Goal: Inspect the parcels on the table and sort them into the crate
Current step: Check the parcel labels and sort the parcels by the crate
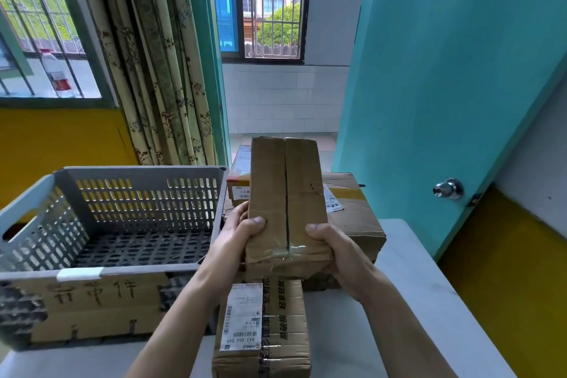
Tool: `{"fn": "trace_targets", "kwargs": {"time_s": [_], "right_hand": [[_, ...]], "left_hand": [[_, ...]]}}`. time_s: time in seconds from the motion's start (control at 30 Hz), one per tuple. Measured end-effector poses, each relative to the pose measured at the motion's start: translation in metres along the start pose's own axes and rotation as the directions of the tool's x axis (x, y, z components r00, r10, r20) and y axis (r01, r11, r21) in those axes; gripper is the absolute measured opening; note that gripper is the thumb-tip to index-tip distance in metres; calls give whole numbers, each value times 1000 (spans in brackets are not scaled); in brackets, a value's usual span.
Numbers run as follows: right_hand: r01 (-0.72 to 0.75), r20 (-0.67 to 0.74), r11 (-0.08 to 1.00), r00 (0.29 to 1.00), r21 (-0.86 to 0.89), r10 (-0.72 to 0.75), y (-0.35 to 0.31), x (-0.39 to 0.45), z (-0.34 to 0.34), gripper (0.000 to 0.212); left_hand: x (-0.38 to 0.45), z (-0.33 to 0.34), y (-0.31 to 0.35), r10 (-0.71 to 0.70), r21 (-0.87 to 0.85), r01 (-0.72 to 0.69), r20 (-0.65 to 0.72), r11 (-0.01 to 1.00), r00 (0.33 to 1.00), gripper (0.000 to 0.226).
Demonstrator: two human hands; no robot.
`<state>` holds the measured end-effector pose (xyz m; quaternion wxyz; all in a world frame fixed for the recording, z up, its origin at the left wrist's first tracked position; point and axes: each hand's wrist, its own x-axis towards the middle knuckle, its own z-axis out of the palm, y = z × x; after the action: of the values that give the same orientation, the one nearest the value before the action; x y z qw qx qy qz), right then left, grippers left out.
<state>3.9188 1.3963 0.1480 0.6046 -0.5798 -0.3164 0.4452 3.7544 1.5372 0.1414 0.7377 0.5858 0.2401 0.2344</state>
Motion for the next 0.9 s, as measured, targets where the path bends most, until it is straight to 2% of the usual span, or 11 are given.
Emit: {"fn": "trace_targets", "kwargs": {"time_s": [0.07,0.1,0.13,0.2,0.3,0.47,0.6,0.67,0.77,0.83,0.9], "right_hand": [[10,-31,1000,999,21,-9,-1,0,-2,13],[12,-53,999,999,30,-11,-2,-1,-1,8],[16,-67,999,998,32,-14,-3,-3,-1,10],[10,-82,1000,997,6,-9,-6,-4,0,33],[-18,-57,999,998,-39,16,-6,-5,0,65],[95,-31,995,995,-30,-96,0,-8,2,60],[163,-125,986,978,-23,-164,-2,-6,8,77],[165,-204,970,958,-179,-201,0,-4,11,88],[165,-257,879,918,-447,-303,-5,-6,15,95],[162,-255,831,905,-533,-340,-8,-7,17,101],[183,-252,815,894,-550,-371,-8,-9,18,96]], "left_hand": [[1,1,1,-40,9,40,1,999,999,77],[-1,2,0,-60,21,60,19,998,998,80],[-4,3,-1,-71,48,69,52,996,996,85],[-7,4,-3,-69,105,59,95,993,993,93],[-4,6,-6,-11,88,9,26,996,1000,90],[-2,11,-2,-23,-14,23,-36,1000,999,77],[-5,18,10,-10,91,16,-64,996,998,54],[-9,24,15,57,199,-26,-151,980,987,47],[-15,36,27,196,370,-93,-252,924,948,62],[-15,43,34,181,430,-58,-250,901,951,84],[-12,44,37,161,508,-10,-255,861,953,103]]}}
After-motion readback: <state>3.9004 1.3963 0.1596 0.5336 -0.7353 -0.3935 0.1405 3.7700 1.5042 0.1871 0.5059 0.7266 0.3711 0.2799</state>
